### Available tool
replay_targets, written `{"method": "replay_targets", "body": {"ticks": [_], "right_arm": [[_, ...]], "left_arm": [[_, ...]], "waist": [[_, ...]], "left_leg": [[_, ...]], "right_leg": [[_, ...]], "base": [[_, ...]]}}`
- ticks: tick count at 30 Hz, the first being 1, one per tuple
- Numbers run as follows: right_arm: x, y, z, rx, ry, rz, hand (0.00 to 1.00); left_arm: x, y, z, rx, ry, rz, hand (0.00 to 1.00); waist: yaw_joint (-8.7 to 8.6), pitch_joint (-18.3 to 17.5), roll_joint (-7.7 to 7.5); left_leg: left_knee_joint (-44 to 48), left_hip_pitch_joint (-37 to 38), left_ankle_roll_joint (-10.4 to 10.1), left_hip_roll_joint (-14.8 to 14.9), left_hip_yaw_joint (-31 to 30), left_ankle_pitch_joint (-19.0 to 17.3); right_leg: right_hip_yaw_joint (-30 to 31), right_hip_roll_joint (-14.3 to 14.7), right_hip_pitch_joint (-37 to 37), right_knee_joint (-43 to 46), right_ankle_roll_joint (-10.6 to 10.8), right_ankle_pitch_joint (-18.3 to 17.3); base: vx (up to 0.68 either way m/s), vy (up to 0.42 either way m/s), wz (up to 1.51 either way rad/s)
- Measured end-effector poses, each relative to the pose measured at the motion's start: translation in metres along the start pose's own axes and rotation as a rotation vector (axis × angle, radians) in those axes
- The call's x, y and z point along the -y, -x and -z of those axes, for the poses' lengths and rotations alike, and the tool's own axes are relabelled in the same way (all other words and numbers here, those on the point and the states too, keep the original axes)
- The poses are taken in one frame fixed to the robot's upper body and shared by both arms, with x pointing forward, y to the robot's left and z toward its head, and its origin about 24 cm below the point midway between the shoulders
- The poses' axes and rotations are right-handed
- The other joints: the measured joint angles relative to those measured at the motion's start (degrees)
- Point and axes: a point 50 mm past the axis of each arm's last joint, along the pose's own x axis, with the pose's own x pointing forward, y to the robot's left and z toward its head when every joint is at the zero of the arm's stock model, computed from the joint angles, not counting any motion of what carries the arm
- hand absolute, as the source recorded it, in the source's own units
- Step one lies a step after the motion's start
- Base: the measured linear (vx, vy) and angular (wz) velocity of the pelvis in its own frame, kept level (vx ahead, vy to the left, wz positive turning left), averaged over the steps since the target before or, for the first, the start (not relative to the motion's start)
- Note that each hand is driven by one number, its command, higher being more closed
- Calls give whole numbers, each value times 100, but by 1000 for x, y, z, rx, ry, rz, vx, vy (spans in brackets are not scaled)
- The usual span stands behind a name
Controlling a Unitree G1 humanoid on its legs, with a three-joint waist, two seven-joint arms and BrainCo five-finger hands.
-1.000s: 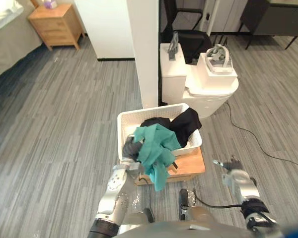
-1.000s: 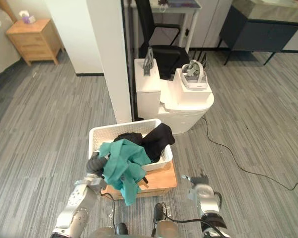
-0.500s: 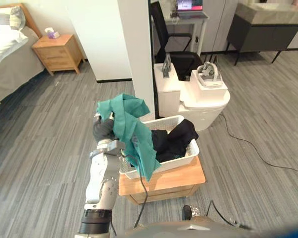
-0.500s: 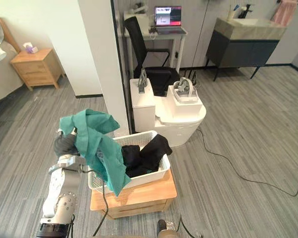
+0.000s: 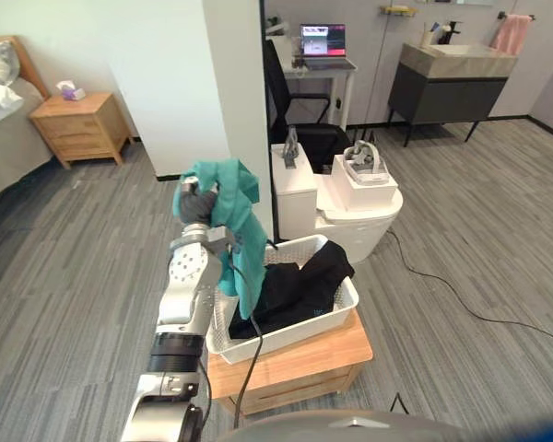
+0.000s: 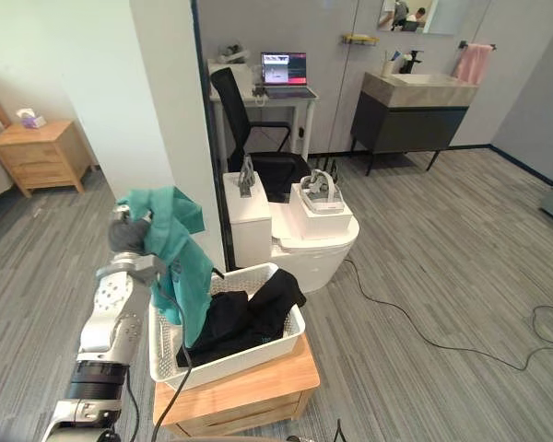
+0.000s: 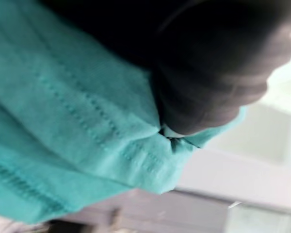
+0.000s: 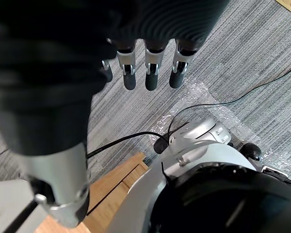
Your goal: Tidy the bed and pick cloth on bed and put in laundry
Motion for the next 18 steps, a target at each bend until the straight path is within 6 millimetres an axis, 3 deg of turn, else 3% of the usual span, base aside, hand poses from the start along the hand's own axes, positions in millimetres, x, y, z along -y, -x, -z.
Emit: {"method": "replay_targets", "body": {"ticks": [6, 9, 13, 18], "right_arm": [[-2, 1, 2, 2, 30, -5, 0], [-8, 0, -9, 32, 36, -20, 0], [-15, -1, -30, 85, 43, -33, 0], [-14, -1, -36, 103, 48, -30, 0]], "left_arm": [[1, 6, 49, -227, -156, 13, 100], [-5, 12, 71, -329, -287, 56, 100], [-7, 28, 103, -478, -390, 127, 100], [-18, 52, 132, -604, -443, 98, 100]], "waist": [[-45, 159, -58], [-53, 340, -72], [-134, 649, 146], [-153, 749, 227]], "left_leg": [[43, -84, -65, 1, 96, -44], [81, -184, -50, 15, 129, -35], [76, -340, -43, 21, 151, -29], [73, -230, -44, 100, 149, -21]], "right_leg": [[100, 8, -119, 0, -2, -5], [123, 20, -219, 1, 2, -5], [168, 40, -393, 1, 10, -9], [206, 147, -339, 4, -31, -42]], "base": [[-33, -16, -11], [-49, -39, -8], [-30, -35, -6], [48, -20, -4]]}}
